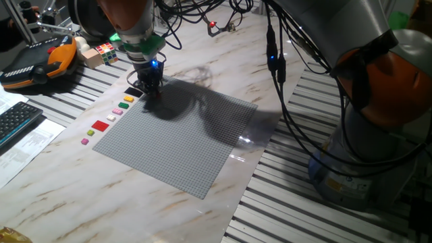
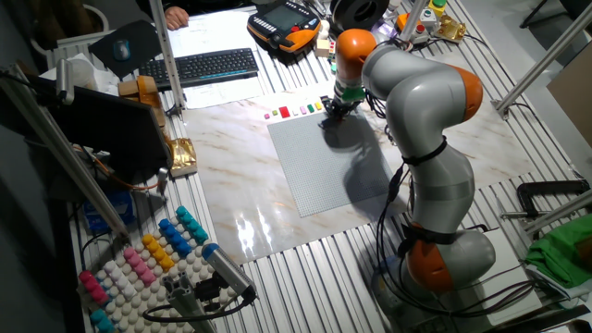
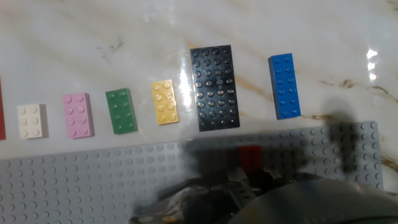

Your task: Build with small Lego blocks

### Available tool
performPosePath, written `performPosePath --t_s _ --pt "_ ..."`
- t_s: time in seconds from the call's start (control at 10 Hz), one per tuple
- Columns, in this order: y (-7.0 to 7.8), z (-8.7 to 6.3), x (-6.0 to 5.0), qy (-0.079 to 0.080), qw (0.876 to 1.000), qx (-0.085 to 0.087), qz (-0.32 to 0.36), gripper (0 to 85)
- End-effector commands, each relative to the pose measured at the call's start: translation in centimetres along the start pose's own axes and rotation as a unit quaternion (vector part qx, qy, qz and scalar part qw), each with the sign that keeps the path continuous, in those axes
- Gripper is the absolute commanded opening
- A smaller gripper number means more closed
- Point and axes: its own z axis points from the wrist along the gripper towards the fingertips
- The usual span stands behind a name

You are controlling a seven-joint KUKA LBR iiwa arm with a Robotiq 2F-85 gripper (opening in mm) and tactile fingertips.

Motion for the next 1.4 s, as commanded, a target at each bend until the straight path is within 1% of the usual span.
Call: performPosePath --t_s 0.0,0.5,0.8,0.9,1.2,1.3 --pt "-0.04 0.0 -0.05 0.001 1.0 0.0 0.0 0.7" --pt "-0.06 0.32 0.1 -0.002 1.0 -0.002 0.0 0.7" --pt "-0.09 0.42 -0.03 -0.002 1.0 -0.002 0.0 0.7" --pt "-0.12 0.62 -0.04 -0.004 1.0 -0.002 -0.001 0.7" --pt "-0.09 0.49 -0.07 -0.002 1.0 -0.002 0.001 1.0" --pt "-0.1 0.49 -0.09 -0.002 1.0 0.0 0.002 5.0"
